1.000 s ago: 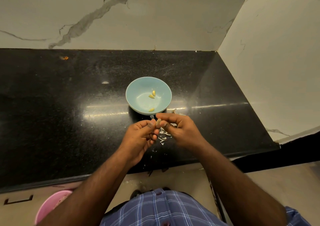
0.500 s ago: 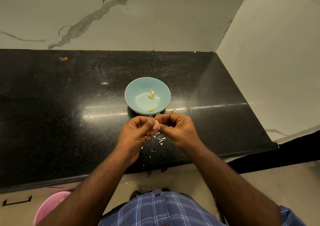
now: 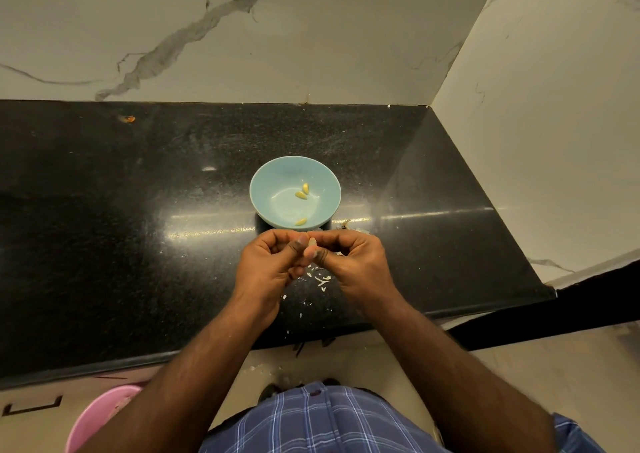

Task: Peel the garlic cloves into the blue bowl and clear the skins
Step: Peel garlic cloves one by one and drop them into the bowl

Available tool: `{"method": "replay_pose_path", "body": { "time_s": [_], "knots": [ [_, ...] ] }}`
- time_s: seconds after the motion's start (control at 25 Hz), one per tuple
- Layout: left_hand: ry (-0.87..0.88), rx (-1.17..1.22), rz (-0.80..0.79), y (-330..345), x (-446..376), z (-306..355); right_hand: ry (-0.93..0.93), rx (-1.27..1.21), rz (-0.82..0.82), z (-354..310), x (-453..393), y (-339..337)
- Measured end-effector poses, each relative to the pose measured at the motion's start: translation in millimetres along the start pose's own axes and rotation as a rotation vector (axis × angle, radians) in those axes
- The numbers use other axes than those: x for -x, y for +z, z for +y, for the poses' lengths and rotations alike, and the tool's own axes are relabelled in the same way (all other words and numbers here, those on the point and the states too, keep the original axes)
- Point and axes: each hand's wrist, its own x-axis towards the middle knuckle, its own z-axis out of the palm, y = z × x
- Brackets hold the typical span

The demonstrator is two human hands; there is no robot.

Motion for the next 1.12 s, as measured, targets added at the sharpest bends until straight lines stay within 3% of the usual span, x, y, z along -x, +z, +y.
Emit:
{"method": "replay_pose_path", "body": {
  "time_s": [0.48,0.84,1.12],
  "knots": [
    [-0.060,0.027,-0.100,-2.9,4.2,6.7,-0.062,0.120,0.072,5.0,-0.4,0.5],
    [-0.117,0.067,-0.128,-10.5,-0.7,8.0,-0.079,0.056,-0.050,2.0,-2.8,-0.9],
    [-0.103,0.081,-0.190,-15.6,-0.1,11.5,-0.084,0.155,0.025,6.0,-4.1,-2.2]
  ]
}}
